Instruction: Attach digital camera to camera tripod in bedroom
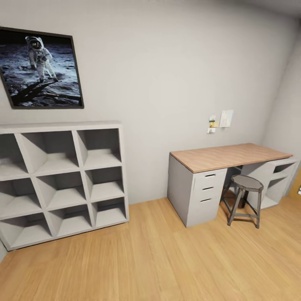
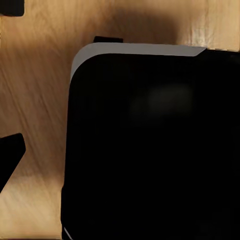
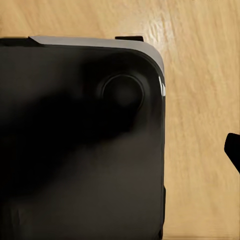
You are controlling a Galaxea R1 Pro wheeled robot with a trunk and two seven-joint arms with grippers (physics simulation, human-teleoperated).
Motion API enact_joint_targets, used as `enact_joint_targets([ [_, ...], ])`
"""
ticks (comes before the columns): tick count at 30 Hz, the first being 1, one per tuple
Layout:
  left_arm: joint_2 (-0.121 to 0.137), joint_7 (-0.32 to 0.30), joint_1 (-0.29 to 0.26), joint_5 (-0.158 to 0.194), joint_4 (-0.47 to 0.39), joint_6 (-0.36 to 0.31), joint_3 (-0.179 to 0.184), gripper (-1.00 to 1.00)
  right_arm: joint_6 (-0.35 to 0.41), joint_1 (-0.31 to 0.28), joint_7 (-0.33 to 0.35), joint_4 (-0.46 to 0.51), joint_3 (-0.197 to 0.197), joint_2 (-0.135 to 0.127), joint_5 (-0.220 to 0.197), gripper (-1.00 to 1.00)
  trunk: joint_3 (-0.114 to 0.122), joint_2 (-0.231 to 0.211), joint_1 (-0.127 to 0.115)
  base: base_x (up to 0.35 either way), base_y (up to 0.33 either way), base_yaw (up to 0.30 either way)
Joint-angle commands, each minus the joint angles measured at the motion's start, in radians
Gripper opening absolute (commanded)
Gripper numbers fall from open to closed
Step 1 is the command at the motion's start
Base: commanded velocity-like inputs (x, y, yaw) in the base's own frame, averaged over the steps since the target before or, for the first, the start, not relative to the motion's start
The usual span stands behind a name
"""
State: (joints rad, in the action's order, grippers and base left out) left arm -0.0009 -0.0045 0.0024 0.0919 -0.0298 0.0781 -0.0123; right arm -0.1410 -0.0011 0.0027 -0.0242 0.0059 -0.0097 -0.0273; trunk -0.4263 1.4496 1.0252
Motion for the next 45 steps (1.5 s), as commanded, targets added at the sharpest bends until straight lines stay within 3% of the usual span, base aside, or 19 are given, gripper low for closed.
enact_joint_targets([
  [1, 0.000, -0.001, 0.000, 0.012, -0.001, 0.001, 0.000, 1.00, -0.006, 0.000, 0.000, -0.002, 0.001, 0.000, -0.003, 1.00, -0.001, 0.000, 0.000, -0.086, 0.000, 0.157],
  [19, 0.001, -0.002, 0.000, 0.018, -0.001, 0.002, 0.002, 1.00, -0.005, 0.000, 0.006, -0.002, 0.002, 0.000, -0.003, 1.00, -0.001, 0.000, 0.000, -0.018, 0.000, 0.241],
  [32, 0.002, -0.002, 0.000, 0.018, -0.001, 0.002, 0.002, 1.00, -0.005, 0.000, 0.008, -0.002, 0.001, 0.000, -0.003, 1.00, -0.001, 0.000, 0.000, 0.000, 0.000, 0.040],
  [45, 0.002, -0.002, 0.000, 0.018, -0.001, 0.002, 0.002, 1.00, -0.009, 0.000, 0.008, -0.002, 0.001, 0.000, -0.003, 1.00, -0.001, 0.000, 0.000, 0.000, 0.000, 0.180],
])
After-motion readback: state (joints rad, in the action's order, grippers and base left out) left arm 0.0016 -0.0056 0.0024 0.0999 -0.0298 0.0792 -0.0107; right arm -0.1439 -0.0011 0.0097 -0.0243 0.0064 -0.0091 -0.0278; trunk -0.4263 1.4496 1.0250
